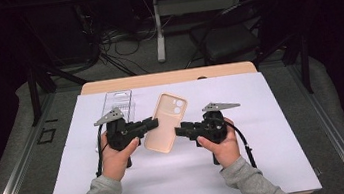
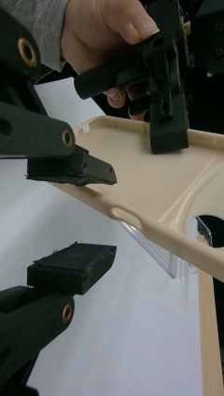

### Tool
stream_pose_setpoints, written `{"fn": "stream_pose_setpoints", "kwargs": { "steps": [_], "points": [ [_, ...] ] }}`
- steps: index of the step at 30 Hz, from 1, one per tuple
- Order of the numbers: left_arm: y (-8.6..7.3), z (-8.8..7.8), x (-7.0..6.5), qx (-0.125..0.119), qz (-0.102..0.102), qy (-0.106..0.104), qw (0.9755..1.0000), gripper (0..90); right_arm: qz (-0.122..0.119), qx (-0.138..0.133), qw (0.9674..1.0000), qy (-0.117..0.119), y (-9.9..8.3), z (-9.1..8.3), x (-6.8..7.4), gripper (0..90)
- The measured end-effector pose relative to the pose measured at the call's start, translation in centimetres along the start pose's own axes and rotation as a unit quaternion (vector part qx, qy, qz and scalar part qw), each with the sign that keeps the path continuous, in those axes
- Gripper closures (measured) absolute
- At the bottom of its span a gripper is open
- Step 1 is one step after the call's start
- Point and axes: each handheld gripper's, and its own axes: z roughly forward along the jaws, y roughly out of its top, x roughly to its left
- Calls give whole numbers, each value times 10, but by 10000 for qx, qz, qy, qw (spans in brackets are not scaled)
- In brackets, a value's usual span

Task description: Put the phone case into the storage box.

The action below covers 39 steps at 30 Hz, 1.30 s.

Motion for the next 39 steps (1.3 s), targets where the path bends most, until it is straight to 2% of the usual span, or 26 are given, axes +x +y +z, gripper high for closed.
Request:
{"fn": "stream_pose_setpoints", "kwargs": {
  "steps": [15,18,27,39],
  "points": [
    [-1,2,-2,8,67,-71,10000,806,220,106,9995,223,-2,2,0,680],
    [-1,2,-3,7,59,-88,9999,806,395,121,9987,307,-2,2,-2,692],
    [-1,3,-3,-2,86,-93,9999,806,619,94,9971,436,-3,2,-6,727],
    [-2,3,-3,28,151,-73,9999,806,713,105,9962,486,-4,2,-8,771]
  ]
}}
